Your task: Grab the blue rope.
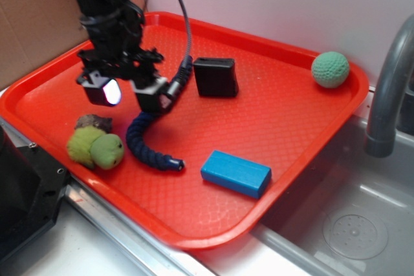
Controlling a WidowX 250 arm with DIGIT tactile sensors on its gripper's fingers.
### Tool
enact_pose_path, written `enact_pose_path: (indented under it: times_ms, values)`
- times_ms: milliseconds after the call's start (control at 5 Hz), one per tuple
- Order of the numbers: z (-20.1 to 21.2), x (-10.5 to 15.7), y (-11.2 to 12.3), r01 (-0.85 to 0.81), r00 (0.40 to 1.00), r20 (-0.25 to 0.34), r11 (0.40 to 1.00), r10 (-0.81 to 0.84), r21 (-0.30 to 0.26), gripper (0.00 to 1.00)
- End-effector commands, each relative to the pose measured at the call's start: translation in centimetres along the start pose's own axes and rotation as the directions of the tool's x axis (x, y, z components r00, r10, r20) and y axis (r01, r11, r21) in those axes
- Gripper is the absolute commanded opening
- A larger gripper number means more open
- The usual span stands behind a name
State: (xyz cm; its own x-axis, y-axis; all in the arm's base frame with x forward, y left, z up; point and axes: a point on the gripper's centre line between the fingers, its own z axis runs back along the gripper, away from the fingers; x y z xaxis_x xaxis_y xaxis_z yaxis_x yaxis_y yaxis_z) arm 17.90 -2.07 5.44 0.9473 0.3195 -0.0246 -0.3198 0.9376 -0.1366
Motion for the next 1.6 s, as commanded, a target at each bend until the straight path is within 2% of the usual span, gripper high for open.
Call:
enact_pose_path:
  times_ms: [0,200,400,600,800,1000,1200,1400]
  values:
    - [-1.0,1.1,-0.4,0.029,0.999,0.027,0.999,-0.03,0.027,1.0]
    - [-2.3,1.7,-0.8,0.03,0.999,0.031,1.0,-0.03,0.004,1.0]
    - [-4.6,1.9,-1.0,0.015,1.0,0.012,0.999,-0.015,0.037,1.0]
    - [-5.2,1.8,-0.4,-0.022,1.0,-0.01,1.0,0.022,0.01,0.0]
    - [-5.0,2.0,0.0,-0.023,1.0,-0.02,1.0,0.023,0.002,0.0]
    - [-4.8,2.4,0.2,0.013,0.999,-0.036,0.999,-0.012,0.039,0.0]
    - [-3.2,2.5,0.4,0.077,0.997,-0.021,0.993,-0.076,0.094,0.0]
    - [1.9,2.5,2.1,0.148,0.989,0.015,0.987,-0.15,0.068,0.0]
